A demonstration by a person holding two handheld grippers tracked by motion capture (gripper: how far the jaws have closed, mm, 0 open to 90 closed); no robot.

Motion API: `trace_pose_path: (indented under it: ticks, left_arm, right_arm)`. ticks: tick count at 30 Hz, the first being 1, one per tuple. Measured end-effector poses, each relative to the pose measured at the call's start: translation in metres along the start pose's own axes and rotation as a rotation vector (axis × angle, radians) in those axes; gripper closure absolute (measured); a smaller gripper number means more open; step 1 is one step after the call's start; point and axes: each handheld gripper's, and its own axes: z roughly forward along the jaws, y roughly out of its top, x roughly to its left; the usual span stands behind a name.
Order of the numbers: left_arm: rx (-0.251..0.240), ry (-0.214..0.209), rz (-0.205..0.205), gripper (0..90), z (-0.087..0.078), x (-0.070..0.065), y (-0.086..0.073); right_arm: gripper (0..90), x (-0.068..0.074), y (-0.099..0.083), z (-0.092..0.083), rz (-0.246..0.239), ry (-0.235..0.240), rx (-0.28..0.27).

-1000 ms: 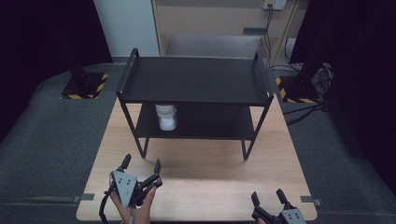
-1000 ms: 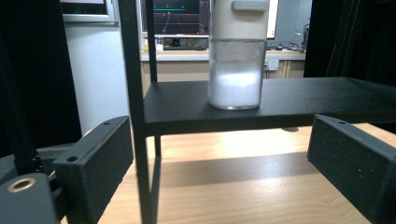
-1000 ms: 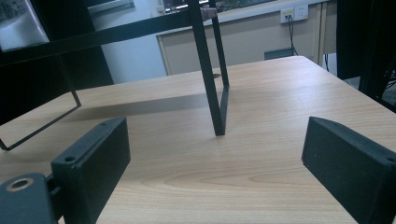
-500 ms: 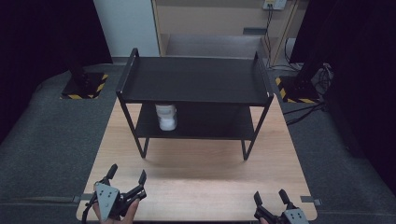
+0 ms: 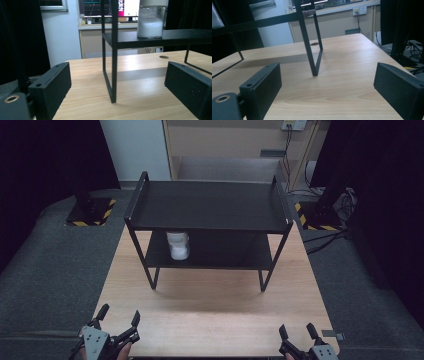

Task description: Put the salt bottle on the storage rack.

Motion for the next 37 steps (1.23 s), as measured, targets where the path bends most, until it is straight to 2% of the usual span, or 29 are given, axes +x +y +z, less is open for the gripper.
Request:
trace_pose_path:
  ticks: [10, 16, 32, 37]
  left_arm:
    - [-0.001, 0.025, -0.021, 5.6, -0.005, 0.005, -0.005]
    - [-0.003, 0.056, -0.024, 5.6, -0.008, 0.004, -0.007]
    - [0.024, 0.033, 0.001, 5.5, -0.002, 0.003, -0.007]
    - [0.012, 0.019, -0.005, 4.9, -0.008, 0.003, -0.005]
  right_arm:
    - [7.8, -0.004, -0.001, 0.000, 0.005, -0.011, -0.006]
    - [7.8, -0.005, -0.003, 0.001, 0.003, -0.003, -0.001]
    - [7.6, -0.009, -0.006, -0.002, 0.019, -0.019, -0.005]
    - [6.6, -0.006, -0.003, -0.011, 0.028, -0.012, -0.041]
